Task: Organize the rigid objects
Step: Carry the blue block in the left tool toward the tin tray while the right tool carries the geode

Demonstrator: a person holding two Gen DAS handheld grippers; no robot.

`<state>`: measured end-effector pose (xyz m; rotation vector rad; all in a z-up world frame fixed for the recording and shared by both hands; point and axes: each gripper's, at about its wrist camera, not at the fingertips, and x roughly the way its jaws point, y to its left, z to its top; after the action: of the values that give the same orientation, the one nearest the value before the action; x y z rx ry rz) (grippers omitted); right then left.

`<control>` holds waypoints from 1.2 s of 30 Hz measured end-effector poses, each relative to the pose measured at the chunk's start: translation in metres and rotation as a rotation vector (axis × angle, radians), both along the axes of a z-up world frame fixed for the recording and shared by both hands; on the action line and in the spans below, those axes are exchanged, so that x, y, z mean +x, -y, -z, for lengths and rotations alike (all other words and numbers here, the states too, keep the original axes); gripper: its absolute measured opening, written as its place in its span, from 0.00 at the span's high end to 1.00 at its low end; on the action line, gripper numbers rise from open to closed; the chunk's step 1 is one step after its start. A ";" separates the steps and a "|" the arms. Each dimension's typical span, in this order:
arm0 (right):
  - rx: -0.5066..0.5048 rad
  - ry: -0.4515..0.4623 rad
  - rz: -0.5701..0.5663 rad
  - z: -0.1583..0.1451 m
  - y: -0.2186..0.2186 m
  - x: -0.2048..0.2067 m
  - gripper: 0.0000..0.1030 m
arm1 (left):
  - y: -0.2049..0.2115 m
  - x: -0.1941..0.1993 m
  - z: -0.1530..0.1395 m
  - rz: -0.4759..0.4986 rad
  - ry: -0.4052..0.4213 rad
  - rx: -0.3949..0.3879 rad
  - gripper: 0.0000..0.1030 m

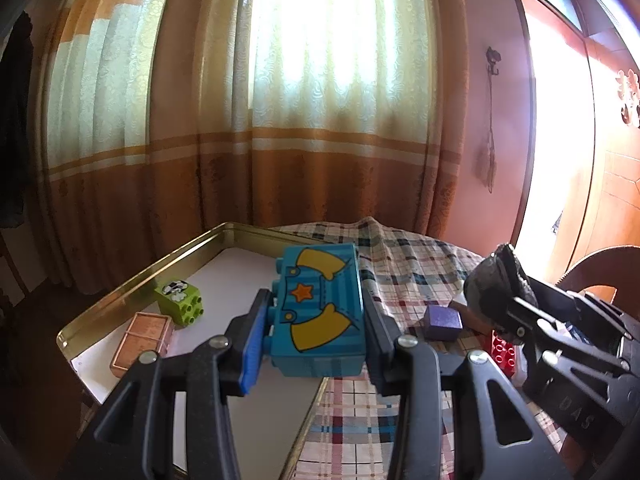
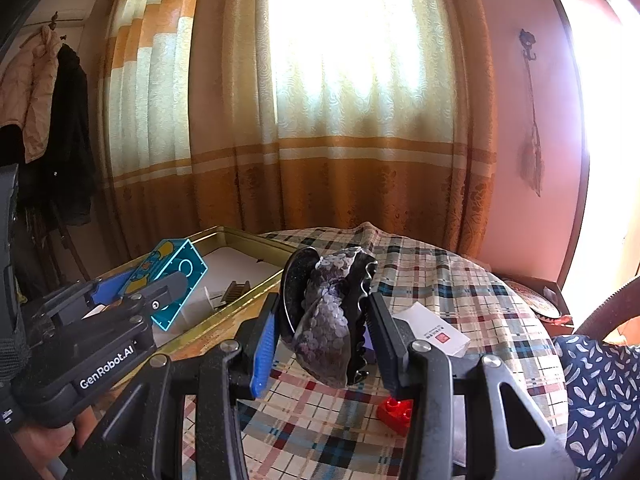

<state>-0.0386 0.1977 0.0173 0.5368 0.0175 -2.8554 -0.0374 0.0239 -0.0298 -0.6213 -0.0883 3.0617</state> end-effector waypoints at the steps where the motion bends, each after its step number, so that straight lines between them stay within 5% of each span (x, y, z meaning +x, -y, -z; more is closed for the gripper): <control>1: 0.001 -0.001 -0.002 0.000 0.001 0.000 0.56 | 0.001 0.000 0.000 -0.001 0.001 0.000 0.60; 36: -0.015 0.004 -0.099 0.001 0.035 0.000 0.56 | 0.057 -0.003 0.003 -0.118 0.015 0.058 0.60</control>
<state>-0.0385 0.1624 0.0160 0.5229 0.0213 -2.7558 -0.0404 -0.0328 -0.0331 -0.6590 -0.2210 3.1537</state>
